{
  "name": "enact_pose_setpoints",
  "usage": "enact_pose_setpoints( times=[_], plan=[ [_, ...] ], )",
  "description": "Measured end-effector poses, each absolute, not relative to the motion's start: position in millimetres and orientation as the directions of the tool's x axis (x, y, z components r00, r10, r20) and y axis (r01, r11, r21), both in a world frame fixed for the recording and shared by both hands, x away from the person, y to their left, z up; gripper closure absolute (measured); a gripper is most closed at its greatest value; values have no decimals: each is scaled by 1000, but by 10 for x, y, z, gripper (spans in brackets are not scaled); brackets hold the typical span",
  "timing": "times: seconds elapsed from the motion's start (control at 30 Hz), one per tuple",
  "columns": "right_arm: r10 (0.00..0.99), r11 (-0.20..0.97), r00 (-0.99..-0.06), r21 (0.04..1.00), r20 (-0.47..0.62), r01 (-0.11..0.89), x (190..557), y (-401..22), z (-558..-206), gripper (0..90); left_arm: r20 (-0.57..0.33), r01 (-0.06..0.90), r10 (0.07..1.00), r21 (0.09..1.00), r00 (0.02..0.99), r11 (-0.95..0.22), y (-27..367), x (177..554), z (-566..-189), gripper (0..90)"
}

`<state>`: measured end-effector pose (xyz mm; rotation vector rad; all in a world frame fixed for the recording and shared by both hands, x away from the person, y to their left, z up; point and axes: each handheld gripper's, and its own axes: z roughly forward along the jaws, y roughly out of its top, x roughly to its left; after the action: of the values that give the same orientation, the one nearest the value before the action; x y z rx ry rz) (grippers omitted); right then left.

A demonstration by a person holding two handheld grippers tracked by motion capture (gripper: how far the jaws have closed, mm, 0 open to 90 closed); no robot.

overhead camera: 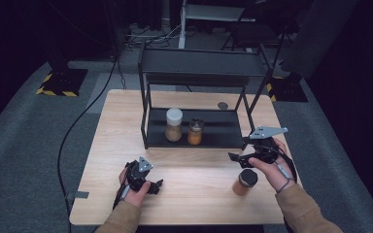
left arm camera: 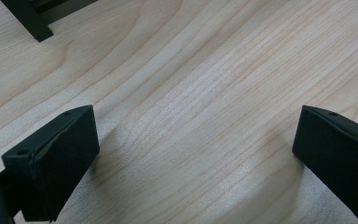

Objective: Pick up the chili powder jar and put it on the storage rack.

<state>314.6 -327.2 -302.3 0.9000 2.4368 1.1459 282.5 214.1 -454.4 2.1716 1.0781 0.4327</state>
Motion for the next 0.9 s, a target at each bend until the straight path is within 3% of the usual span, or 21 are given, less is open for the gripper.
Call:
enact_pose_setpoints(
  times=[0.9],
  plan=[
    [681, 483, -732, 748, 6, 455, 2733, -3420, -3441, 142, -3, 578, 798, 691, 603, -434, 2135, 2814, -4547, 0]
  ],
)
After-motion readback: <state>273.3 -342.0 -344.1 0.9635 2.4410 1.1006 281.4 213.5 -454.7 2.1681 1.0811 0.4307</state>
